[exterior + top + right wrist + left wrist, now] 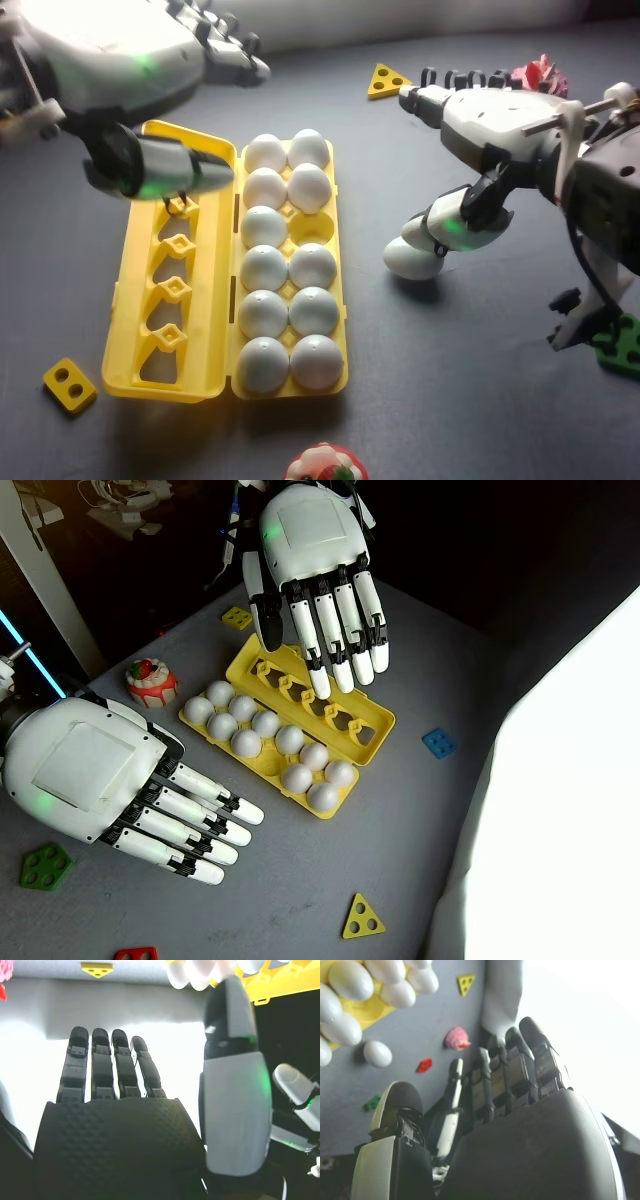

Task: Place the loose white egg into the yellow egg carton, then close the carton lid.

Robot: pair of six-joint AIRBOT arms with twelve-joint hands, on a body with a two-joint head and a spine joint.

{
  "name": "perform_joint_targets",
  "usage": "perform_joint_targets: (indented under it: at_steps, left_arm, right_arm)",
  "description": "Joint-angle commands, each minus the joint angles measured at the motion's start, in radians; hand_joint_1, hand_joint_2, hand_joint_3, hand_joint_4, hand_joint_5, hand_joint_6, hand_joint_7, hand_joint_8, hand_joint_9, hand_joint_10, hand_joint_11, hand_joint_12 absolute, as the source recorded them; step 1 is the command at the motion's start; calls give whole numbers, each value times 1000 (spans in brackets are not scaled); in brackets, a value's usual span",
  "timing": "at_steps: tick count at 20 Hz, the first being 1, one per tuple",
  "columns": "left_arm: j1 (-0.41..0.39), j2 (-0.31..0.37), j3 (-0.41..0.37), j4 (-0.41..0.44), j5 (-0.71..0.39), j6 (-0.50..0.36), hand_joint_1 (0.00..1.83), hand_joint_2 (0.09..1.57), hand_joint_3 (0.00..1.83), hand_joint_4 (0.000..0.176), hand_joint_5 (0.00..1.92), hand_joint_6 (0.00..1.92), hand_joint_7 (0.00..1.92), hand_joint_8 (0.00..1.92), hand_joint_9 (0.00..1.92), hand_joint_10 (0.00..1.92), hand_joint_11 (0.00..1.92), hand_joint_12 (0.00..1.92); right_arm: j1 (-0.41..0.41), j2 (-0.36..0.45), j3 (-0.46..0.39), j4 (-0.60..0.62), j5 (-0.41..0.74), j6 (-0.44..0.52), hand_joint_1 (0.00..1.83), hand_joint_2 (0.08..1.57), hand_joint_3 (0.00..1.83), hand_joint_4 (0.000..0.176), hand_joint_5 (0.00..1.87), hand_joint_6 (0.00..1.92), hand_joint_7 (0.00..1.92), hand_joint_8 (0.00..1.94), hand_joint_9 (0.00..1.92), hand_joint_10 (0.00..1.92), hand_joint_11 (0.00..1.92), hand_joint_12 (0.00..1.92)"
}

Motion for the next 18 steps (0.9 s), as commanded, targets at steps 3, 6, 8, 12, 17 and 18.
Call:
perform_joint_targets:
  at_steps: [3,6,8,12,17,18]
  left_arm:
    - [-12,1,-19,17,-23,47,504,1245,2,0,325,0,338,0,225,0,0,721]
    - [-6,-1,-26,56,-73,48,532,1247,2,0,299,1,346,2,249,9,0,705]
    - [-5,-3,-19,35,-67,48,550,1241,0,0,322,8,334,0,239,2,0,709]
    - [-13,2,-14,14,-69,48,530,1241,0,6,273,0,308,0,236,0,0,704]
    - [-33,22,-25,-18,-180,48,519,1241,0,16,240,3,296,8,228,4,0,735]
    - [-27,23,-29,-34,-210,48,519,1241,0,15,241,3,301,9,230,4,0,739]
  right_arm:
    - [0,-9,4,-59,29,7,1145,1054,22,0,93,17,75,4,64,10,13,7]
    - [0,-18,4,-3,27,7,1186,1070,31,0,111,23,70,10,42,16,0,0]
    - [-2,-25,4,20,15,7,1216,1066,31,0,105,18,66,6,37,14,0,0]
    - [-25,-36,5,38,-15,4,1258,1069,35,0,88,10,11,0,0,0,0,0]
    - [-28,-59,19,51,-10,32,1269,1051,34,0,151,34,0,0,0,0,0,0]
    - [-29,-67,25,66,-10,32,1272,1050,34,0,154,35,0,0,0,0,0,0]
